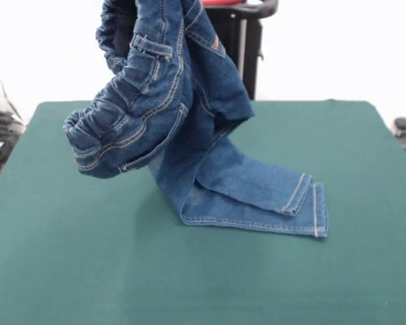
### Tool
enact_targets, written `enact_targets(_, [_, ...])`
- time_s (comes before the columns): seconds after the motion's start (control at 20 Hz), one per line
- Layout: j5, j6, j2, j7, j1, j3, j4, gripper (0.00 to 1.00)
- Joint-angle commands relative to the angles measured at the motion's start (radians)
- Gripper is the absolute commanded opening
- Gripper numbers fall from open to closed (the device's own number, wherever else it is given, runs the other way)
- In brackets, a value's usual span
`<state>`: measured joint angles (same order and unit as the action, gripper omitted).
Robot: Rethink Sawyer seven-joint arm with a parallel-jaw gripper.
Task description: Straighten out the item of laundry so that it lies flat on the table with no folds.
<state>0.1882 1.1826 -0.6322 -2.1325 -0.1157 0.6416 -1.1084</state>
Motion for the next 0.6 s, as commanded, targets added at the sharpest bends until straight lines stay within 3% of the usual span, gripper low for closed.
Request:
enact_targets(0.05, [-0.019,0.074,-0.057,0.016,0.035,-0.106,-0.025,0.00])
enact_targets(0.6, [-0.024,0.080,-0.067,-0.029,0.034,-0.132,-0.022,0.00])
